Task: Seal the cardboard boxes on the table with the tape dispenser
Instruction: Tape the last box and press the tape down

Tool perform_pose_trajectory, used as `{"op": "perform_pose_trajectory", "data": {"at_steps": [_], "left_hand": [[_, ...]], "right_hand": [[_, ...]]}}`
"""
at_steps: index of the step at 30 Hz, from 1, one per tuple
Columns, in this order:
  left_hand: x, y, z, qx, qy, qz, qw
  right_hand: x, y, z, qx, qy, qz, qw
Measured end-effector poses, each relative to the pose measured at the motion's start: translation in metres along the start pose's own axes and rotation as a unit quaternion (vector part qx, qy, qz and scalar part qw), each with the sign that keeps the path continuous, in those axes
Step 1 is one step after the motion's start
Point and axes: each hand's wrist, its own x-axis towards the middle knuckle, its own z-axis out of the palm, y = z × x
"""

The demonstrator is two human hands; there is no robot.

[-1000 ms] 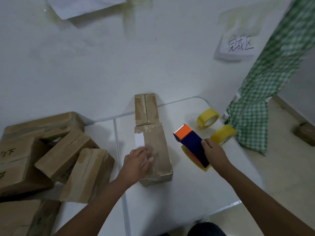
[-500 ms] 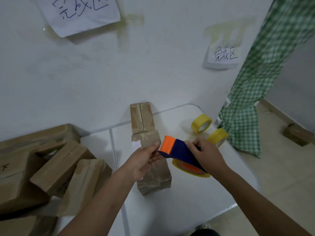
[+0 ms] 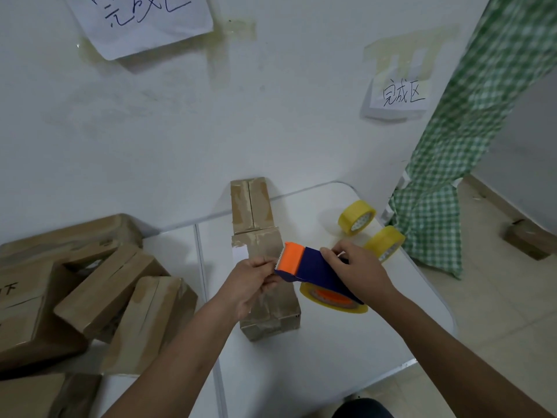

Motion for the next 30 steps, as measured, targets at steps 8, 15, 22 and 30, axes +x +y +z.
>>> {"op": "perform_pose_trajectory", "data": {"at_steps": [8, 15, 22, 30], "left_hand": [[0.003, -0.002, 0.006, 0.040, 0.043, 0.022, 0.998], [0.004, -0.008, 0.011, 0.106, 0.099, 0.078, 0.986], [0.001, -0.015, 0.000, 0.168, 0.126, 0.124, 0.970], [-0.010, -0.029, -0.032, 0.125, 0.176, 0.140, 0.966]], "right_hand": [[0.000, 0.004, -0.002, 0.011, -0.007, -0.004, 1.000], [0.000, 0.007, 0.001, -0.021, -0.012, -0.016, 1.000], [0.003, -0.001, 0.002, -0.061, -0.033, -0.048, 0.996], [0.006, -0.003, 0.007, -0.082, -0.081, -0.087, 0.989]]}}
